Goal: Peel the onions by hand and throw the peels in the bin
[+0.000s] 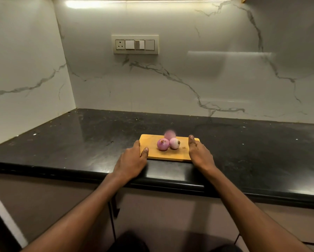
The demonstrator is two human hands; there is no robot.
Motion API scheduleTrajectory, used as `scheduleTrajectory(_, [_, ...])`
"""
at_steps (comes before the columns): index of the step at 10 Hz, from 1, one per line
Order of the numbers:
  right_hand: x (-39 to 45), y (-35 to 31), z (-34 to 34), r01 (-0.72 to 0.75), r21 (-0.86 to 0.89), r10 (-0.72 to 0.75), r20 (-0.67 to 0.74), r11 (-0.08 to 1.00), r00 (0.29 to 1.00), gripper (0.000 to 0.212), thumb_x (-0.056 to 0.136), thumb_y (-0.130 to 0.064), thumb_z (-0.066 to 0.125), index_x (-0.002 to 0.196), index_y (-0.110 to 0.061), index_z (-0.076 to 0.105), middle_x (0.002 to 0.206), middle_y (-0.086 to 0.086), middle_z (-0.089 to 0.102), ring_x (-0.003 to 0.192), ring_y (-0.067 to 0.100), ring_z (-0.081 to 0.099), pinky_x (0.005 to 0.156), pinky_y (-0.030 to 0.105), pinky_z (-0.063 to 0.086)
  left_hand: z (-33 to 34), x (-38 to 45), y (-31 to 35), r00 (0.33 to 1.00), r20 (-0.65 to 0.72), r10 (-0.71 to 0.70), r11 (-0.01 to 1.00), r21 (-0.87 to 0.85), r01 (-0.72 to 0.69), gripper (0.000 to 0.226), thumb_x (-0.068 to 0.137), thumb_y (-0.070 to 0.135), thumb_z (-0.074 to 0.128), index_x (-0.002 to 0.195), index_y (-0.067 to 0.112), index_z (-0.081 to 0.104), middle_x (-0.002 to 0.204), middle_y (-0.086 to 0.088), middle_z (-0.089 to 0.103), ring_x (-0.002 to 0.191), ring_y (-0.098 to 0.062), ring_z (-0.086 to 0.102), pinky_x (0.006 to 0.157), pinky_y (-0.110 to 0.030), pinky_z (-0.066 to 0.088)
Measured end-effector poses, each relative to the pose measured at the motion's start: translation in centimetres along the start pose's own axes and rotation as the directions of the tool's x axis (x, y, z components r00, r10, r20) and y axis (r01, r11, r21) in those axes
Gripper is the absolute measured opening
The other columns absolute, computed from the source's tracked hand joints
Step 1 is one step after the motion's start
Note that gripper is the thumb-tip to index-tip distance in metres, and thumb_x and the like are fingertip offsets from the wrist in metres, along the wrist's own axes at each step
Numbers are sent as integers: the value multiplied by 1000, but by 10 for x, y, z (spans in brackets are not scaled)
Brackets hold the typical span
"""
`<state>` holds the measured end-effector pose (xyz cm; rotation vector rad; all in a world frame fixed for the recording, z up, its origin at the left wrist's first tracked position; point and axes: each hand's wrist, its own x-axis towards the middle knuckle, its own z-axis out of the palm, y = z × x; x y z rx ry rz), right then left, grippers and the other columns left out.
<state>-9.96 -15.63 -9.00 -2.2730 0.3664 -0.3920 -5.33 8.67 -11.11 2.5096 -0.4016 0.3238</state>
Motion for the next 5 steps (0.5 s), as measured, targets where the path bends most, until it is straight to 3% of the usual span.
scheduleTrajectory(1, [-5,-5,6,26,-5,-26,12,1000,1000,63,110,-54,18,132,-13,60,141,15,59,132,33,51,111,51,37,-4,-9,-3,999,-37,-17,1000,-2,17,55,108,47,40,151,13,39,125,-16,68,107,-32,67,90,-49,56])
scheduleTrajectory(2, [-11,-6,11,145,-95,-155,-101,985,983,58,111,-51,25,139,-13,58,152,14,53,144,32,42,118,54,32,-6,-19,-5,998,-61,8,1000,-3,-9,61,108,45,42,158,11,33,141,-17,60,125,-33,60,103,-48,51])
scheduleTrajectory(3, [-16,-5,14,245,-265,-302,-202,933,931,54,111,-47,31,148,-14,51,161,12,42,153,29,32,123,55,25,-5,-22,-2,996,-85,32,999,-15,-33,64,108,44,43,160,11,28,162,-15,39,150,-32,36,121,-48,35])
scheduleTrajectory(4, [-26,-6,15,348,-432,-477,-238,832,846,54,111,-45,31,154,-15,43,167,9,32,157,26,25,126,57,20,-11,-19,3,981,-190,45,999,1,-46,67,108,44,42,163,10,22,172,-14,16,160,-30,9,128,-47,17])
scheduleTrajectory(5, [-25,-13,13,375,-525,-536,-192,764,822,59,109,-46,22,158,-17,38,170,7,26,159,25,20,127,57,15,-24,-13,2,948,-282,148,981,163,-105,68,108,45,41,163,10,22,172,-15,12,160,-30,6,129,-48,13])
